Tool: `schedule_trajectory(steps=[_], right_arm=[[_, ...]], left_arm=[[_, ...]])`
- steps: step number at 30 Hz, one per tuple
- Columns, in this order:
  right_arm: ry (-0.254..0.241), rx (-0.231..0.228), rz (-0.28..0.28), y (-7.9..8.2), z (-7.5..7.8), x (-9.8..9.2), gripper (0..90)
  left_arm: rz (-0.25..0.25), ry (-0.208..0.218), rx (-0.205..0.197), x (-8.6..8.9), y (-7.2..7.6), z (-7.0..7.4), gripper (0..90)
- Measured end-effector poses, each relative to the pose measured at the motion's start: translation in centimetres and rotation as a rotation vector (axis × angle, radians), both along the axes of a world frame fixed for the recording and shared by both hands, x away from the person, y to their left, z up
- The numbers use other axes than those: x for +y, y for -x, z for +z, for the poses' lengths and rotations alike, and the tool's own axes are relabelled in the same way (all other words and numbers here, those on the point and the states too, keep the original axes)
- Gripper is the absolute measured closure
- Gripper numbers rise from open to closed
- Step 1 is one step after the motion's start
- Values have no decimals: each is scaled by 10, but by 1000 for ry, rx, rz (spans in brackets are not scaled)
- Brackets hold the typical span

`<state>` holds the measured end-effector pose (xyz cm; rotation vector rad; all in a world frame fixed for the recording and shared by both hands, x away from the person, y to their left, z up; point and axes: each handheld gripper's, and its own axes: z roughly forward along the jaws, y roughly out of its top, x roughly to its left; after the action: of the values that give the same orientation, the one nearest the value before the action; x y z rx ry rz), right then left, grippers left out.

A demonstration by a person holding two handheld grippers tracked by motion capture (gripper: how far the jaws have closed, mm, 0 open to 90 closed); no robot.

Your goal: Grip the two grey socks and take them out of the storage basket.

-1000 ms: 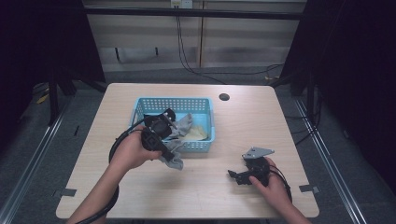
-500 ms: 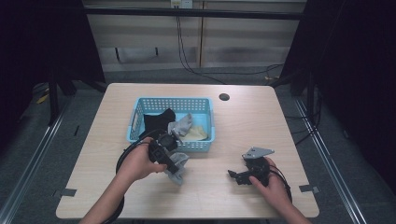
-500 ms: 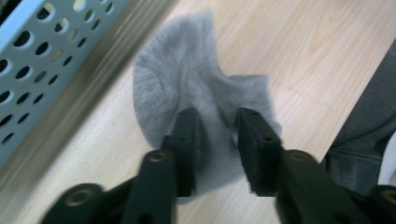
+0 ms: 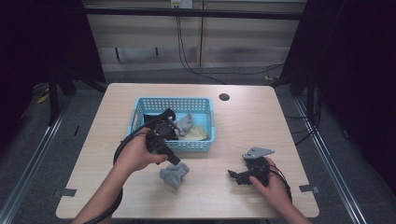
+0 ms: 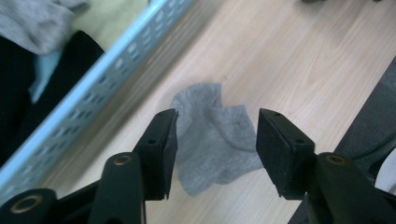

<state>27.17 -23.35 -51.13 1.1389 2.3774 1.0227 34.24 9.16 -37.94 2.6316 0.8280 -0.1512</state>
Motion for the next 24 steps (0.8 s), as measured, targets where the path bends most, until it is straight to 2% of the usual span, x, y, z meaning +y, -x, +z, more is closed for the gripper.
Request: schedule_trajectory(steps=[7, 13, 19, 21, 24], right_arm=[[0, 1, -1, 0, 0, 0, 116], [-3, 1, -3, 0, 0, 0, 115], [-2, 1, -4, 0, 0, 0, 115], [-2, -1, -3, 0, 0, 0, 115], [-1, 1, -4, 0, 0, 0, 116]], left_arm=[[33, -16, -25, -3, -22, 8, 391], [54, -20, -31, -4, -36, 10, 375], [96, -10, -50, -11, -51, 2, 330], [97, -17, -55, -12, -54, 1, 328], [126, -20, -75, -15, -59, -1, 325]])
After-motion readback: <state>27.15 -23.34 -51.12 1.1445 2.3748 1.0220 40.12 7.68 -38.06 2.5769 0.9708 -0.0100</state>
